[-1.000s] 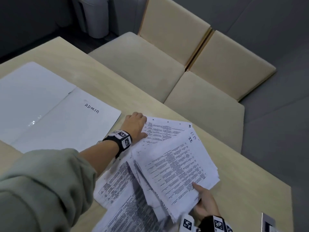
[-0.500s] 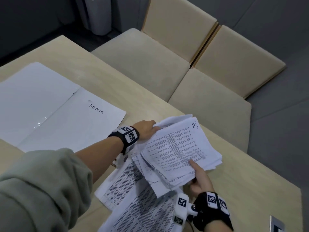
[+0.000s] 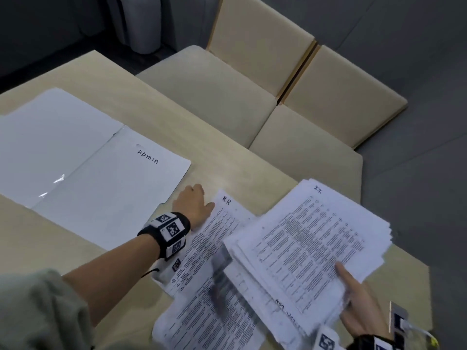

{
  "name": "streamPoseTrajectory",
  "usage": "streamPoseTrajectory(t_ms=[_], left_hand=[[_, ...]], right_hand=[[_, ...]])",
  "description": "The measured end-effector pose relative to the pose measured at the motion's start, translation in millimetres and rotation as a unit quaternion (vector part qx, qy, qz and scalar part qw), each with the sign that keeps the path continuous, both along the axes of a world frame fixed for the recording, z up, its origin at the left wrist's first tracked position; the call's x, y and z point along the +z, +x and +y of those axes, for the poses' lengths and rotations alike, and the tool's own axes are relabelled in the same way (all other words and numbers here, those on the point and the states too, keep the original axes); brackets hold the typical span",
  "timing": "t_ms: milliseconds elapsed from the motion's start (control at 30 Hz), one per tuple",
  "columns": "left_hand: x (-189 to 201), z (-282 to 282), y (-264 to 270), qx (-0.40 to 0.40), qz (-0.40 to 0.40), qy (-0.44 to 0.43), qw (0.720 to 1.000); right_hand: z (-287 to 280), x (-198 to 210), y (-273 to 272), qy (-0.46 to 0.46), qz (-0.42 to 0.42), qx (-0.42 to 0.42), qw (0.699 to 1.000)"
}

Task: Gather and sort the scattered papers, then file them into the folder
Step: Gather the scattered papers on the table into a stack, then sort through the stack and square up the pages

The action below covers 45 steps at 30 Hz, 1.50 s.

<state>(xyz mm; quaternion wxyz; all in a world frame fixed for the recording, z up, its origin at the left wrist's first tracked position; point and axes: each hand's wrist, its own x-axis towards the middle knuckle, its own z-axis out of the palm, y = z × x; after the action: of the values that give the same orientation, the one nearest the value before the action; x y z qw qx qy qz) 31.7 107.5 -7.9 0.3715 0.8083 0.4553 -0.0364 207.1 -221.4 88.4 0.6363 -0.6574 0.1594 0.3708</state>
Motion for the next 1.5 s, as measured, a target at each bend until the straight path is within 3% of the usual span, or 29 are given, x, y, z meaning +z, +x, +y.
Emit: streamPoseTrajectory(t_ms=[200,333,533,666,733,800,900,1000,1100,1200,1333,1499], left_hand=[[-9.8,-52.3,-33.5,-0.062,0.009,0.023,0.998],[-10.4,-79.0,-44.2,-0.104,0.011,0.021,0.994],[-4.1,-86.0,-49.4,-0.131,0.024,-0.133,0.982],[-6.1,-84.2,-55.3,-0.074,0.016,-0.165,0.983],[-3.7,-80.9,-58.5,-0.039,-0.029,-0.206,0.977],[10.4,-72.7,-58.8,-0.031,-0.108,-0.259,0.959],[44.3,-54.4,-52.1,-0.068,-0.220,-0.302,0.925],[109.1,-39.8,-39.2,-0.114,-0.303,-0.305,0.895],[160.9,-27.6,-32.3,-0.161,-0.357,-0.305,0.868],[197.1,-15.4,-35.0,-0.199,-0.402,-0.309,0.839],[208.9,7.9,-43.4,-0.181,-0.419,-0.296,0.839],[189.0,19.2,-54.6,-0.124,-0.423,-0.263,0.858]], right_hand=[[-43.7,-63.4,-63.3,-0.099,0.094,-0.012,0.991],[-22.0,-76.4,-98.3,-0.077,0.027,-0.042,0.996],[16.9,-81.8,-114.9,-0.010,0.013,-0.023,1.000],[22.3,-88.7,-113.5,-0.113,-0.072,-0.001,0.991],[18.4,-93.0,-112.3,-0.203,-0.118,0.016,0.972],[17.6,-90.2,-111.6,-0.226,-0.108,0.016,0.968],[26.7,-73.5,-105.0,-0.106,-0.035,-0.033,0.993],[46.8,-52.7,-83.2,0.036,0.038,-0.032,0.998],[69.7,-25.8,-63.7,0.139,0.072,-0.002,0.988],[93.1,2.3,-58.1,0.264,0.088,0.085,0.957],[119.8,31.6,-58.9,0.343,0.024,0.125,0.931],[132.6,42.0,-60.8,0.227,-0.189,0.041,0.955]])
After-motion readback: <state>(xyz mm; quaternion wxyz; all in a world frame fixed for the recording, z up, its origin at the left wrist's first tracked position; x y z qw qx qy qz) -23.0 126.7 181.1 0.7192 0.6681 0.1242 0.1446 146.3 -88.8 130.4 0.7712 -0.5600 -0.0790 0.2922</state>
